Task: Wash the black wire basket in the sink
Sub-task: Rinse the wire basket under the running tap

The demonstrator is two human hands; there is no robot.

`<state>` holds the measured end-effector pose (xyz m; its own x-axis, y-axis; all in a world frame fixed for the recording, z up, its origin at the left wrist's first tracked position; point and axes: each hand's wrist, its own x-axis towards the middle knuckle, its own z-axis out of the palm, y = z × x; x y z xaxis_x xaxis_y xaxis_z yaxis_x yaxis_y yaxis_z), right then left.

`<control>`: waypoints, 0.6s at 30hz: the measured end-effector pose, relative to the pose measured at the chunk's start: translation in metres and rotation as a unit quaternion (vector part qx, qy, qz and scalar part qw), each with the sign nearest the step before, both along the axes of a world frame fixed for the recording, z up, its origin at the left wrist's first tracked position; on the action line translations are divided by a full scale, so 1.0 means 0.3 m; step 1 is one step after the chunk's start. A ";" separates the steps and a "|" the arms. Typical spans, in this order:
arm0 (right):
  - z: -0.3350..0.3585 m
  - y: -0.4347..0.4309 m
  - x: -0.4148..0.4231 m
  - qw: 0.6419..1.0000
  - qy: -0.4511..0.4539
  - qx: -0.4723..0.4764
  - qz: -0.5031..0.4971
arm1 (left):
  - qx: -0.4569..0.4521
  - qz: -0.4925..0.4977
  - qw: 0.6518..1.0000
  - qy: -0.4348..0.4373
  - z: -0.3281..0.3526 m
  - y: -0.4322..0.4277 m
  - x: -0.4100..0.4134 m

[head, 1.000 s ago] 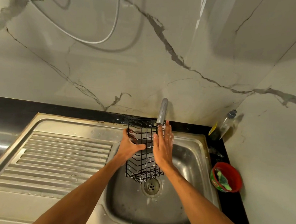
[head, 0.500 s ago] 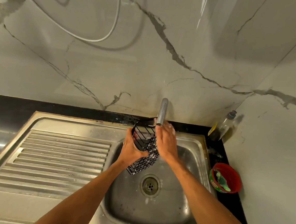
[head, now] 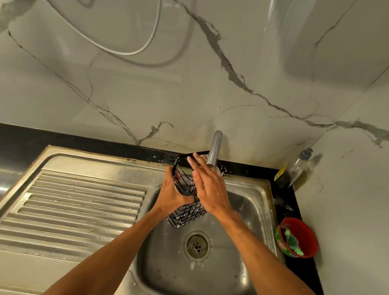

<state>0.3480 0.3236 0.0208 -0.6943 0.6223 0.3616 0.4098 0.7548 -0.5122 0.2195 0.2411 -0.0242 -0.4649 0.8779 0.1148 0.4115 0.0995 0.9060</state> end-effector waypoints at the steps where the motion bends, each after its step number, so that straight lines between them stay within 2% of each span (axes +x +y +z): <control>1: -0.003 0.014 0.002 0.998 0.021 -0.036 -0.049 | -0.004 0.003 1.000 -0.015 -0.001 -0.006 -0.004; 3: -0.020 0.040 0.018 0.985 0.030 -0.096 -0.138 | -0.008 0.000 0.999 -0.046 -0.007 -0.025 -0.008; 6: -0.034 0.036 0.018 0.993 0.030 -0.092 -0.066 | -0.011 -0.002 0.996 -0.090 -0.011 -0.049 -0.019; 10: -0.007 0.041 -0.009 0.984 0.086 -0.158 0.006 | -0.022 0.020 0.990 -0.137 -0.017 -0.070 -0.021; 12: -0.005 0.048 -0.006 0.976 0.110 -0.186 -0.020 | -0.052 0.037 0.984 -0.164 -0.023 -0.071 -0.027; 14: -0.023 0.064 0.016 0.972 0.128 -0.167 -0.106 | -0.076 0.048 0.975 -0.204 -0.028 -0.065 -0.038; 16: -0.063 0.072 0.046 0.971 0.107 -0.145 -0.158 | -0.081 0.052 0.960 -0.264 -0.027 -0.064 -0.049; 18: -0.092 0.036 0.060 0.959 0.086 -0.240 -0.124 | -0.079 0.055 0.941 -0.325 -0.028 -0.063 -0.059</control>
<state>0.3662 0.3344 -0.0068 -0.4588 0.8842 0.0881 0.4243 0.3050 -0.8526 0.2017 0.2223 -0.0326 -0.4798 0.8030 -0.3536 -0.2454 0.2641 0.9327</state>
